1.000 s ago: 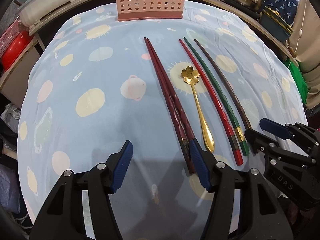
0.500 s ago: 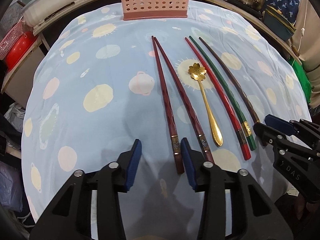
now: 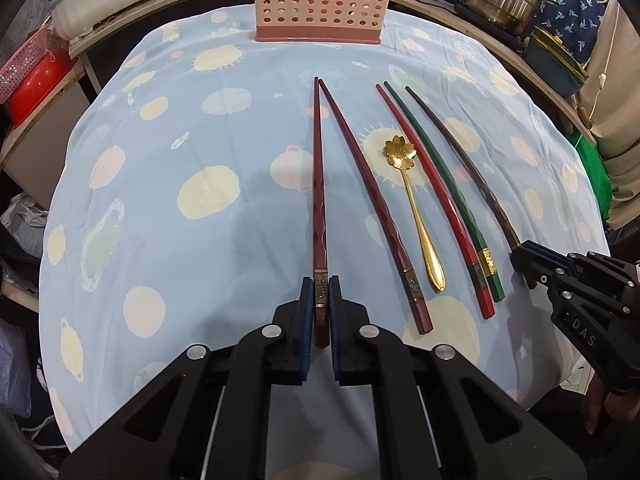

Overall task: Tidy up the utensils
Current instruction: 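Grasp a brown chopstick with the right tool while the left tool grasps a dark red chopstick, then lift both chopsticks and carry them up to the pink caddy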

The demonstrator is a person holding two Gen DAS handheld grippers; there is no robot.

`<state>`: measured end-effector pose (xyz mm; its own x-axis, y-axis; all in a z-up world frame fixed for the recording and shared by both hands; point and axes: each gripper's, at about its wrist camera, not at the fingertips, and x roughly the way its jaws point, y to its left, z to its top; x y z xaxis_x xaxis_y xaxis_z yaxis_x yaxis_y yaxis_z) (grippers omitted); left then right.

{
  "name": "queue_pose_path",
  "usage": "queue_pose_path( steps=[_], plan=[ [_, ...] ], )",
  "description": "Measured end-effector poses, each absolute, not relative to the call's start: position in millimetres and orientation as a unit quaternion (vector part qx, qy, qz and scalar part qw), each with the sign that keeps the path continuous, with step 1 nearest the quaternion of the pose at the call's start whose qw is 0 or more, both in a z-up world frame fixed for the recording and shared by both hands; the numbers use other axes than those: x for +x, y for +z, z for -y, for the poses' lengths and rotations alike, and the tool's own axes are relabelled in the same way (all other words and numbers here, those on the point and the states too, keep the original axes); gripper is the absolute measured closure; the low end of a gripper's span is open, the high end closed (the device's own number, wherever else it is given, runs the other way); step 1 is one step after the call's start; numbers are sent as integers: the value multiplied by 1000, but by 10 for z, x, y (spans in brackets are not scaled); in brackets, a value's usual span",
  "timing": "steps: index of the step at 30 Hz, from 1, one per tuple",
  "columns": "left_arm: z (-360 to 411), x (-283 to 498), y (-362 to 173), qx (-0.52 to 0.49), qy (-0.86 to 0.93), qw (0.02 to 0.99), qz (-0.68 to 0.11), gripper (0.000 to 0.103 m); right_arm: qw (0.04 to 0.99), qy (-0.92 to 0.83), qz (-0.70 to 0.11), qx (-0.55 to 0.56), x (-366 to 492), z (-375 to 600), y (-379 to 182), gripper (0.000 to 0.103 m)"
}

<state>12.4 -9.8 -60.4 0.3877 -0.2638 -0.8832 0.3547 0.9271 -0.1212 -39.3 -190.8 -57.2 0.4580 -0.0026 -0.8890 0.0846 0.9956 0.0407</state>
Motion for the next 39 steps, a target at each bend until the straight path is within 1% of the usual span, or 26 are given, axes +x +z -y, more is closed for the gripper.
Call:
queue_pose_path(
  steps=[11, 23, 39],
  plan=[
    [-25, 173, -214, 26, -187, 854, -485, 96, 869, -35, -490, 62, -385, 2056, -283, 96],
    [-47, 333, 319, 10, -189, 881, -433, 96, 897, -26, -431, 91, -254, 2171, 280, 96],
    [-45, 833, 1173, 10, -180, 921, -344, 96, 937, -17, -337, 93, 213, 2347, 1116, 96]
  ],
)
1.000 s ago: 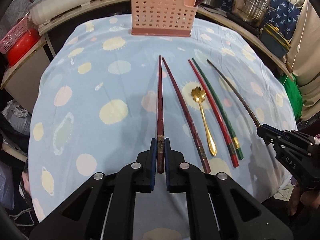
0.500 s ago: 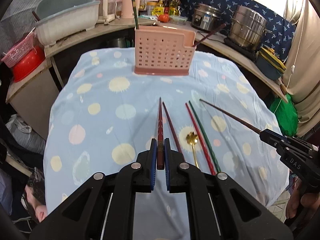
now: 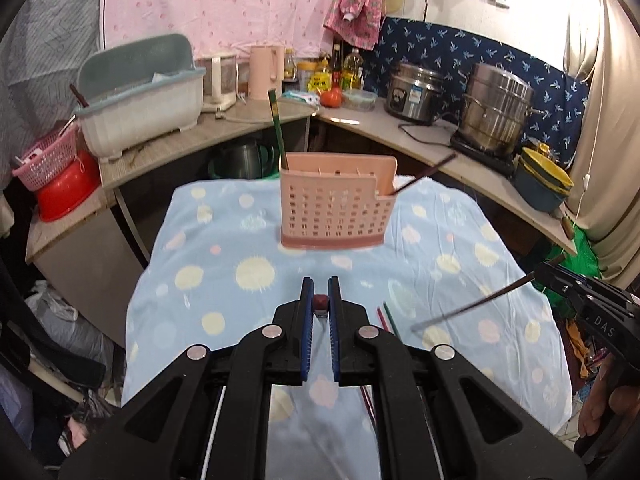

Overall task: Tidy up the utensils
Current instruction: 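Lift both chopsticks and carry them up to the pink caddy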

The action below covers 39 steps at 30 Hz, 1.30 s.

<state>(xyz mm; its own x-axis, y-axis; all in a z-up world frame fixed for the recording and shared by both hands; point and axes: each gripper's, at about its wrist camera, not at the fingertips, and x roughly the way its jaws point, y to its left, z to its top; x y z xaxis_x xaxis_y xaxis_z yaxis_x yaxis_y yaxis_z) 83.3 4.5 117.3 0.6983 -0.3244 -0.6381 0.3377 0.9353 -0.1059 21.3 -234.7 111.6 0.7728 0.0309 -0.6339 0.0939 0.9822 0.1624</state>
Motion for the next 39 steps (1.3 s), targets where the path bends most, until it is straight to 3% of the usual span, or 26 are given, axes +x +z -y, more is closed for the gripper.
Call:
queue_pose_path(
  steps=[28, 34, 39],
  plan=[
    [389, 2031, 2719, -7, -198, 960, -196, 96, 974, 12, -201, 102, 1616, 2326, 2430, 96],
    [492, 2347, 2790, -26, -205, 962, -177, 96, 974, 15, -194, 118, 2017, 2244, 2389, 96],
    [559, 2616, 2535, -28, -199, 962, -185, 96, 970, 15, -209, 126, 2306, 2225, 2120, 96]
  ],
)
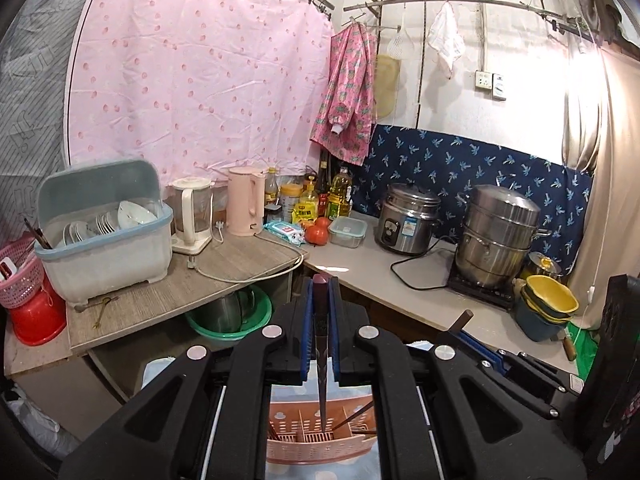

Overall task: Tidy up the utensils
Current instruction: 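Lift both chopsticks and carry them up to the pink caddy, then lower both chopsticks into the caddy and open both tools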

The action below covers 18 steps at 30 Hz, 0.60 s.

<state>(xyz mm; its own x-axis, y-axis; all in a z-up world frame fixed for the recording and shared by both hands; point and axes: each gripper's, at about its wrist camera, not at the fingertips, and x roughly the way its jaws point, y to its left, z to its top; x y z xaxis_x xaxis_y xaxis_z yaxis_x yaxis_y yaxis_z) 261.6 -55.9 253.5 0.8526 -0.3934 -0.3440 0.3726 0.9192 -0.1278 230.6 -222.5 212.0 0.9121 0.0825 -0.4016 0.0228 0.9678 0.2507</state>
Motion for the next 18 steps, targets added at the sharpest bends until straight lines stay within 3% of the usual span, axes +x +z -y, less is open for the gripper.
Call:
queue_pose_path(
  steps=[9, 18],
  plan=[
    [679, 2960, 1762, -20, -204, 952, -229, 96, 950, 8, -279, 137, 2570, 2261, 1383, 96],
    [667, 3074, 1397, -20, -181, 944, -276, 95, 943, -3, -300, 142, 2551, 2309, 1148, 92]
  ],
)
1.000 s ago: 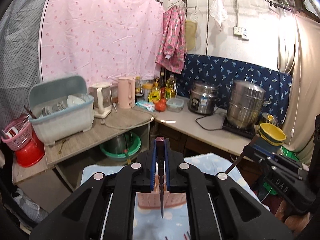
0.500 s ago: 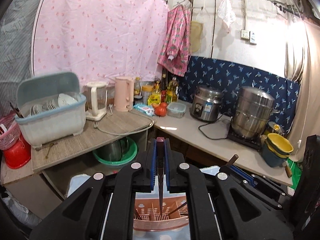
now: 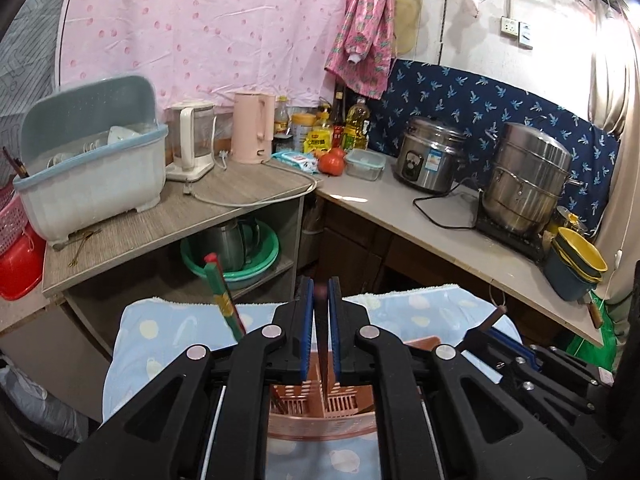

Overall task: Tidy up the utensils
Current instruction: 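Lower both chopsticks into the caddy and open both tools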

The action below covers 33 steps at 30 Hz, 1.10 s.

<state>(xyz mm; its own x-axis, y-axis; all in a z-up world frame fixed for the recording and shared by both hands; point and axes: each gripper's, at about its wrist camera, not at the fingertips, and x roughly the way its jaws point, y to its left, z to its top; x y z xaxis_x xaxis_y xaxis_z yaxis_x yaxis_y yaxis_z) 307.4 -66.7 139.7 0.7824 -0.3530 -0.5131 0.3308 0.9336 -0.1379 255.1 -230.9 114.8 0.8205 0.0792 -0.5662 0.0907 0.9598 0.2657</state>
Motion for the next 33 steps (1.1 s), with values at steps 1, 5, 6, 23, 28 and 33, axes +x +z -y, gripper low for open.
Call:
queue_pose_path(
  steps=[1, 5, 6, 23, 28, 33],
  plan=[
    [660, 3065, 1379, -18, -177, 944, -277, 95, 944, -7, -299, 140, 2540, 2309, 1144, 90],
    [630, 3039, 1341, -16, -156, 947, -282, 66, 946, -16, -290, 143, 2477, 2321, 1155, 62],
    [626, 3024, 1340, -14, -152, 948, -280, 66, 947, -18, -287, 143, 2456, 2321, 1167, 61],
    [573, 2667, 1440, 3, -147, 950, -276, 57, 954, -19, -272, 120, 2001, 2233, 1329, 57],
    [560, 2509, 1461, 6, -148, 950, -277, 56, 954, -17, -276, 119, 1835, 2220, 1319, 57],
    [529, 2344, 1435, 9, -148, 949, -280, 56, 952, -14, -283, 114, 1657, 2185, 1282, 57]
  ],
)
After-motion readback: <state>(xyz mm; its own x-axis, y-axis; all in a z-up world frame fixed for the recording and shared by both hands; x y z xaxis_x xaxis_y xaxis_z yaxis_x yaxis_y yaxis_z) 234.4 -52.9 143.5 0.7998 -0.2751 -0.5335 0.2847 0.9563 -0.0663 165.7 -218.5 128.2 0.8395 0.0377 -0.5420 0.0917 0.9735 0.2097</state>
